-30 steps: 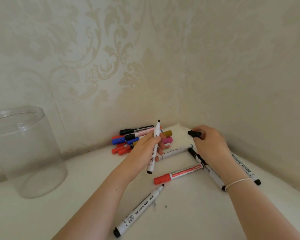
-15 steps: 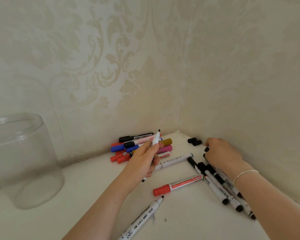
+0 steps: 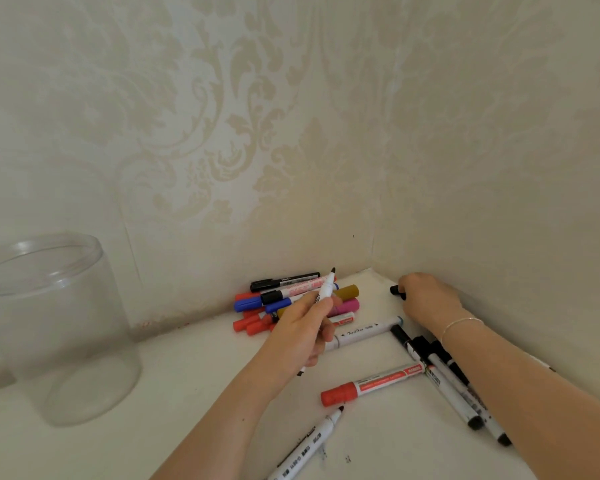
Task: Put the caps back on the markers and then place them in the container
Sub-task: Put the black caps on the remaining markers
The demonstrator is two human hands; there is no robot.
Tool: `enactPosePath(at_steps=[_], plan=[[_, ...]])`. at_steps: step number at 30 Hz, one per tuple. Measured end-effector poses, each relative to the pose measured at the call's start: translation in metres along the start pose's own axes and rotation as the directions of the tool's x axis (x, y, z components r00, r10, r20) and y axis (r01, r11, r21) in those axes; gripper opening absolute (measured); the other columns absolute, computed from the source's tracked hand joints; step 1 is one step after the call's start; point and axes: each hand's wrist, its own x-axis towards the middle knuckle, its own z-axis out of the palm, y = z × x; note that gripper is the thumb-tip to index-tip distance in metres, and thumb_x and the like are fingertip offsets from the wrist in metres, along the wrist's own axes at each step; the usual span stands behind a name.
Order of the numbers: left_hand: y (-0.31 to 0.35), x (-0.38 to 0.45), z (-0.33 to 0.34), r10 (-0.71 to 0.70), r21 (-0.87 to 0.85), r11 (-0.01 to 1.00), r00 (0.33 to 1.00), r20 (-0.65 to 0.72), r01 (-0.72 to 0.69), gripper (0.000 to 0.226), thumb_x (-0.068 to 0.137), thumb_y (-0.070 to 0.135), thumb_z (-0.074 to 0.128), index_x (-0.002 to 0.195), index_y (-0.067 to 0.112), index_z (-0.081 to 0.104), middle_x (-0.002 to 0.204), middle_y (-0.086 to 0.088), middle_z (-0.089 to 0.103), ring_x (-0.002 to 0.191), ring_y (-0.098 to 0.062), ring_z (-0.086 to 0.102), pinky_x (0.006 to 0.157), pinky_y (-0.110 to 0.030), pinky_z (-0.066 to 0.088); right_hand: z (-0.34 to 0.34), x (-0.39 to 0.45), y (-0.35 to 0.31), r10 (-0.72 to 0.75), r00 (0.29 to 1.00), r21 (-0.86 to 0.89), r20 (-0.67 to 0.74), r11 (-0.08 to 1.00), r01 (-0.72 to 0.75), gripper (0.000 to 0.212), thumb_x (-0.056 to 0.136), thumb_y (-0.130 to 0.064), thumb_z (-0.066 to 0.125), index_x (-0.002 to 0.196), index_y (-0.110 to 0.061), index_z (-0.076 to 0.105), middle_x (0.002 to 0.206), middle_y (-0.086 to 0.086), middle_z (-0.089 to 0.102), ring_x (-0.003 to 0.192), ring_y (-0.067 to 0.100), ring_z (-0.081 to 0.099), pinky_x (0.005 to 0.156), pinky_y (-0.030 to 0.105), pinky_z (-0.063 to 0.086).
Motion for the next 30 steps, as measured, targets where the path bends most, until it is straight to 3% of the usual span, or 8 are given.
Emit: enactPosePath(at_steps=[12, 14, 15, 16, 18, 20, 23, 30], plan=[[0.002, -0.002, 0.0, 0.03, 0.009, 1.0, 1.0, -0.006, -0.03, 0.031, 0.101, 0.039, 0.039, 0.106, 0.022, 0.064, 0.06, 0.003, 0.05, 0.041, -0.006, 0.028, 0.043, -0.022, 0.02, -0.006, 0.003, 0.001, -0.162, 0.981, -0.203, -0.108, 0.969, 0.138, 0.017, 0.093, -0.011, 0.047, 0.107, -0.007, 0.056, 0.11, 0.009, 0.058, 0.103, 0.026, 0.055, 0.072, 0.031, 0.043], [0.002, -0.002, -0.001, 0.044, 0.008, 0.999, 0.999, -0.019, -0.044, 0.029, 0.101, 0.039, 0.04, 0.104, 0.022, 0.064, 0.061, 0.002, 0.049, 0.041, -0.006, 0.029, 0.043, -0.022, 0.02, -0.019, -0.001, -0.007, -0.136, 0.966, -0.002, -0.222, 0.99, 0.139, 0.014, 0.092, -0.015, 0.051, 0.102, -0.008, 0.055, 0.101, 0.011, 0.063, 0.092, 0.028, 0.058, 0.069, 0.032, 0.045], [0.002, -0.001, -0.001, 0.05, 0.009, 0.999, 0.998, -0.025, -0.049, 0.029, 0.101, 0.038, 0.041, 0.104, 0.022, 0.064, 0.061, 0.001, 0.049, 0.041, -0.006, 0.029, 0.043, -0.022, 0.02, -0.027, -0.005, -0.013, -0.071, 0.966, 0.23, -0.248, 0.965, 0.13, 0.014, 0.09, -0.018, 0.054, 0.1, -0.008, 0.057, 0.095, 0.01, 0.065, 0.087, 0.028, 0.06, 0.069, 0.033, 0.048], [0.001, -0.001, -0.002, 0.053, 0.014, 0.999, 0.998, -0.032, -0.053, 0.028, 0.1, 0.039, 0.041, 0.102, 0.022, 0.064, 0.062, 0.0, 0.047, 0.041, -0.006, 0.029, 0.043, -0.022, 0.021, -0.034, -0.008, -0.02, -0.006, 0.972, 0.504, -0.234, 0.854, 0.127, 0.013, 0.089, -0.019, 0.059, 0.096, -0.01, 0.061, 0.09, 0.009, 0.066, 0.083, 0.025, 0.061, 0.071, 0.034, 0.05], [0.001, -0.001, -0.003, 0.051, 0.027, 0.998, 0.998, -0.046, -0.05, 0.027, 0.1, 0.039, 0.042, 0.098, 0.024, 0.064, 0.064, -0.002, 0.043, 0.042, -0.006, 0.029, 0.043, -0.021, 0.021, -0.049, -0.02, -0.034, 0.017, 0.994, 0.908, -0.111, 0.408, 0.095, 0.008, 0.088, -0.016, 0.062, 0.088, -0.01, 0.068, 0.081, 0.008, 0.065, 0.075, 0.02, 0.061, 0.075, 0.036, 0.053], [0.001, -0.001, -0.003, 0.044, 0.024, 0.999, 0.998, -0.048, -0.043, 0.026, 0.1, 0.04, 0.043, 0.097, 0.024, 0.064, 0.064, -0.002, 0.039, 0.042, -0.006, 0.028, 0.042, -0.02, 0.021, -0.059, -0.03, -0.044, -0.081, 0.997, 0.995, 0.003, 0.097, 0.005, 0.013, 0.091, -0.011, 0.057, 0.089, -0.005, 0.069, 0.078, 0.01, 0.061, 0.068, 0.019, 0.059, 0.072, 0.032, 0.053], [0.002, -0.001, -0.005, 0.044, 0.029, 0.999, 0.998, -0.05, -0.043, 0.027, 0.1, 0.04, 0.042, 0.1, 0.023, 0.064, 0.064, -0.001, 0.039, 0.041, -0.005, 0.029, 0.041, -0.019, 0.022, -0.062, -0.038, -0.056, -0.198, 0.978, 0.997, 0.069, -0.004, -0.071, 0.017, 0.092, -0.009, 0.053, 0.094, 0.0, 0.067, 0.073, 0.009, 0.055, 0.06, 0.018, 0.051, 0.059, 0.027, 0.047], [0.004, 0.0, -0.006, 0.052, 0.044, 0.998, 0.997, -0.062, -0.05, 0.024, 0.1, 0.038, 0.043, 0.096, 0.025, 0.062, 0.061, 0.0, 0.038, 0.038, -0.004, 0.029, 0.04, -0.018, 0.022, -0.055, -0.036, -0.073, -0.262, 0.963, 0.997, 0.068, -0.024, -0.077, 0.019, 0.091, -0.01, 0.055, 0.075, -0.007, 0.063, 0.071, 0.006, 0.054, 0.052, 0.013, 0.04, 0.047, 0.022, 0.035]])
